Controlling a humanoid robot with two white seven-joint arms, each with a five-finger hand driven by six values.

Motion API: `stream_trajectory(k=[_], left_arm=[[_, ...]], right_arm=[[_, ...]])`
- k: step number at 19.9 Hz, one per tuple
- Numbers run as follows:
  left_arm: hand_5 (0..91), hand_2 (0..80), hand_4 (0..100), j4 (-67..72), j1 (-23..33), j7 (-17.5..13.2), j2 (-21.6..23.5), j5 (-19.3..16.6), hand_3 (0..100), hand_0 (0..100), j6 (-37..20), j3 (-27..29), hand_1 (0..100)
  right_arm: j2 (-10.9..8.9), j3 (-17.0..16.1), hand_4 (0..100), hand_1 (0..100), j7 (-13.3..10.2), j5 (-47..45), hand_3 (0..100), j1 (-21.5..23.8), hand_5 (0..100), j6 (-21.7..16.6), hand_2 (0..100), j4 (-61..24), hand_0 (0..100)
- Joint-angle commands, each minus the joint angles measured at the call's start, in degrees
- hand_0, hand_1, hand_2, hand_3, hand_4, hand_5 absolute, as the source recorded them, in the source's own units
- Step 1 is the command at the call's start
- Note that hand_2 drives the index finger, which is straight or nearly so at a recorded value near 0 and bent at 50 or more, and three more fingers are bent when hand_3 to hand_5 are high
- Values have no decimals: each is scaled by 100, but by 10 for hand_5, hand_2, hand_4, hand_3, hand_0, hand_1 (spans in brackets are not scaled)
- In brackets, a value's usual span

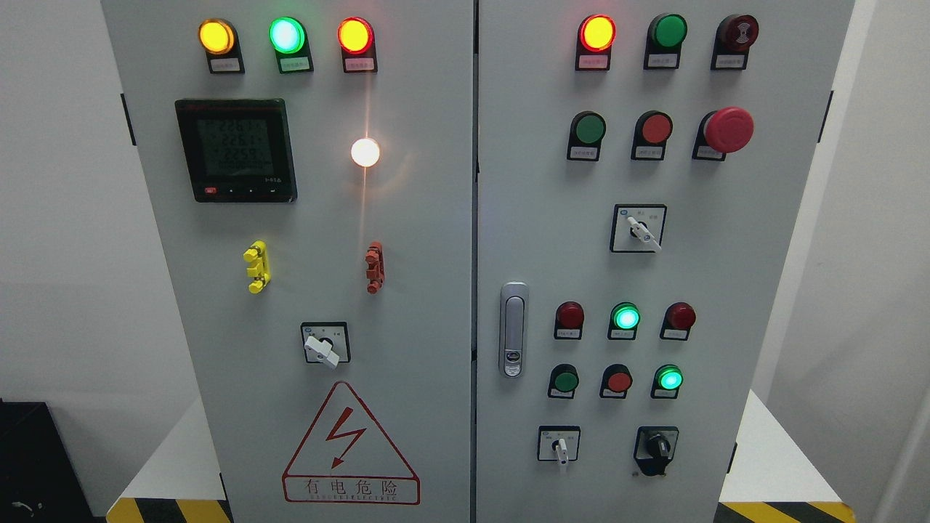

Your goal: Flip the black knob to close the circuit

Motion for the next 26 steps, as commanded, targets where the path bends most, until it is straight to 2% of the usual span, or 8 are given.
stream_trajectory(k=[1, 9, 11, 14, 16, 17, 20, 26], left_arm=[[0, 0, 0, 0, 0, 4, 0, 0, 0, 120, 0, 0, 556], [0, 0, 0, 0, 0, 4, 0, 0, 0, 120, 0, 0, 556], [0, 0, 0, 0, 0, 4, 0, 0, 0, 120, 0, 0, 556], [0, 0, 0, 0, 0, 4, 0, 0, 0, 120, 0, 0, 556], [0, 0, 0, 0, 0, 4, 0, 0, 0, 120, 0, 0, 556], [0, 0, 0, 0, 0, 4, 0, 0, 0, 120, 0, 0, 556], [0, 0, 0, 0, 0, 4, 0, 0, 0, 120, 0, 0, 556], [0, 0, 0, 0, 0, 4, 0, 0, 0, 120, 0, 0, 556]], right_arm=[[-27, 19, 0, 73, -11, 558, 0, 0, 0, 28, 0, -457, 0], [-88, 2, 0, 80, -99, 1920, 0, 9, 0, 142, 0, -1906, 0], [-158, -25, 0, 83, -99, 2307, 60, 0, 0, 300, 0, -2468, 0], [-237, -86, 108, 85, -152, 2765, 154, 9, 0, 335, 32, -3146, 0], [-247, -113, 228, 86, -205, 3186, 254, 0, 0, 336, 130, -3603, 0], [-247, -121, 273, 90, -213, 3423, 301, 9, 45, 336, 165, -3857, 0], [-203, -332, 343, 101, -196, 4004, 396, 18, 180, 327, 249, -4526, 0], [-185, -359, 425, 106, -196, 4251, 503, 18, 267, 327, 353, -5213, 0]])
